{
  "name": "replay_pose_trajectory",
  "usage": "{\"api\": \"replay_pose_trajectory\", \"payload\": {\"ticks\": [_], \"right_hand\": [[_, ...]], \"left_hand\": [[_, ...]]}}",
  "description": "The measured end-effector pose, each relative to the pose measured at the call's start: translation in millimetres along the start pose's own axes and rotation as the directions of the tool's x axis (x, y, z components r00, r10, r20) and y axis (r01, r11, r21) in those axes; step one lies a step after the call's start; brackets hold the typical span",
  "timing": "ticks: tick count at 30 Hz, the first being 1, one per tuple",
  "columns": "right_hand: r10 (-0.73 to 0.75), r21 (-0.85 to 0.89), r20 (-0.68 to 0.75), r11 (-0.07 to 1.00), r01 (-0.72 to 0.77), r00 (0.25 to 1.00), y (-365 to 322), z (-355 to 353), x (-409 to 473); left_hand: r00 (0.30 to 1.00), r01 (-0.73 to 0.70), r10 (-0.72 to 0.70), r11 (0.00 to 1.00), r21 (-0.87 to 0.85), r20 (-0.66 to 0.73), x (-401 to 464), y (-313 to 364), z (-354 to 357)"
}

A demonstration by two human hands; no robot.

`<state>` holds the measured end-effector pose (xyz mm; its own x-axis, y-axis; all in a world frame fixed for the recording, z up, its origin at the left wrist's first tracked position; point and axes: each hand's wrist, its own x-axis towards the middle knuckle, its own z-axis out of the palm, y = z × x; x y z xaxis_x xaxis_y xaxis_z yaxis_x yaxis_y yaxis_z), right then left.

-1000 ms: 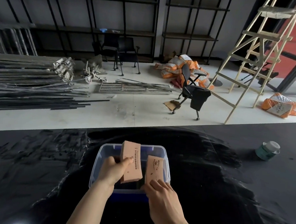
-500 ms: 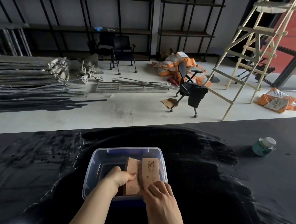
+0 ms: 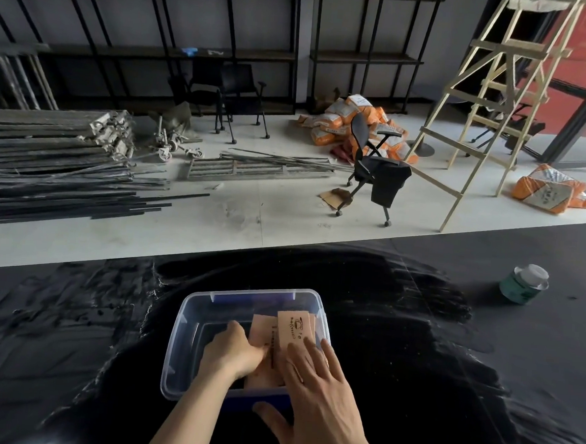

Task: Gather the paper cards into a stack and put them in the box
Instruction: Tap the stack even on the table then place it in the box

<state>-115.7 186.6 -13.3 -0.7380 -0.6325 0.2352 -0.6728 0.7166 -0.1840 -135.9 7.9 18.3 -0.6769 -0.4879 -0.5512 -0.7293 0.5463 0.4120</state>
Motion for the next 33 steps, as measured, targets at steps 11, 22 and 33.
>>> {"api": "replay_pose_trajectory", "payload": {"ticks": [11,22,33], "right_hand": [[0.156,-0.028,0.055,0.988,-0.154,0.986,-10,0,4],[0.101,-0.028,0.045,0.995,-0.1,0.994,2,-2,2],[0.092,-0.008,0.112,0.996,-0.091,0.989,5,0,4]], "left_hand": [[0.998,-0.061,0.061,0.998,0.005,-0.005,-3,-4,-3],[0.986,-0.15,0.152,0.988,0.029,-0.068,-2,-12,0],[0.899,-0.403,0.383,0.913,-0.056,-0.214,-28,22,26]]}}
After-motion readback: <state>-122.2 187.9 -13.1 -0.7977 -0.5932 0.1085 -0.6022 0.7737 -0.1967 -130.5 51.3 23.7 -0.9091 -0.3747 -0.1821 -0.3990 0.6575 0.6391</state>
